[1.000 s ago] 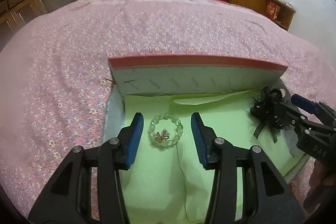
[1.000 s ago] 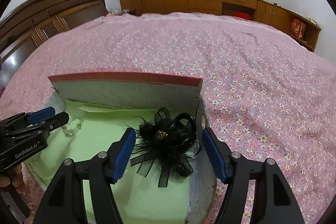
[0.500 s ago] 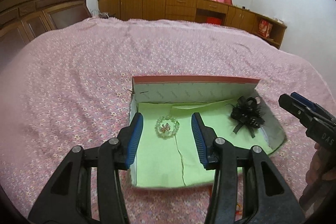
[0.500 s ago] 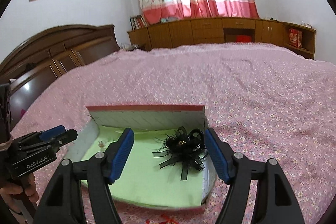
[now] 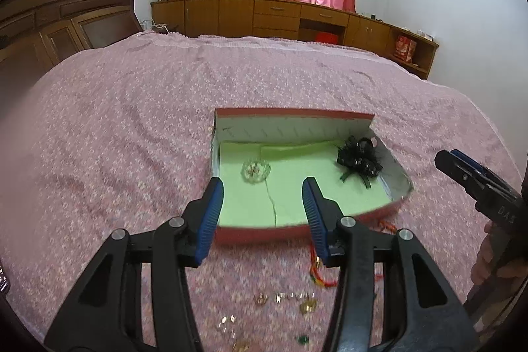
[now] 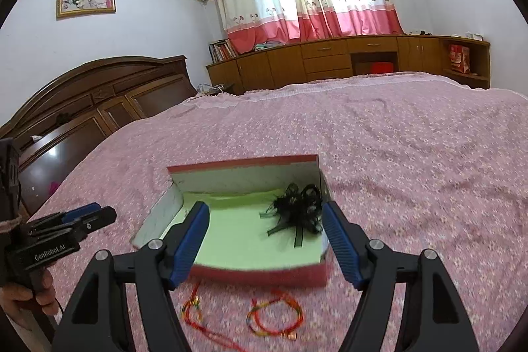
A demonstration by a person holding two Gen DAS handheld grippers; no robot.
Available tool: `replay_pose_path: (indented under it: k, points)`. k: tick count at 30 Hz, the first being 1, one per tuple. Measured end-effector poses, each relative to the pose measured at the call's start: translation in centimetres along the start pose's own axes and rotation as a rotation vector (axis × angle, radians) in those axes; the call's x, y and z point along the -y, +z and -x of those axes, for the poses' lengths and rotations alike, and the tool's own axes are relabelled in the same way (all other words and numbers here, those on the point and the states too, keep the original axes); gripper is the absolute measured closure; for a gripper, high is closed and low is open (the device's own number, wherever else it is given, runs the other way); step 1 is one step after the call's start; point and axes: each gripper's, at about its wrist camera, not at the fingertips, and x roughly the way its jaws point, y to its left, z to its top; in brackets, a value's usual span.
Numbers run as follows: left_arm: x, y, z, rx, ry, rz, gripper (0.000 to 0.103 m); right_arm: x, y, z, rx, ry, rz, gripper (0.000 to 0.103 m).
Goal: Organize jewelry
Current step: 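Move both tools back toward the remaining jewelry on the bed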
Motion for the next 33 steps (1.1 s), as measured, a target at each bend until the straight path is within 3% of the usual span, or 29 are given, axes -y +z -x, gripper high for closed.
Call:
replay_pose_path:
  k: [18,33]
  points:
    - [-2.3,-6.8,0.5,-0.182,0.002,0.065,0.061,0.6,-6.2,1.4,-0.153,-0.022,-0.015,0.030]
    - [-2.3,-10.3,-1.8,-0.287,-0.036,0.065,0.065,1.6,-8.2,-0.1,-0.228,-0.044,-0.040,0.030]
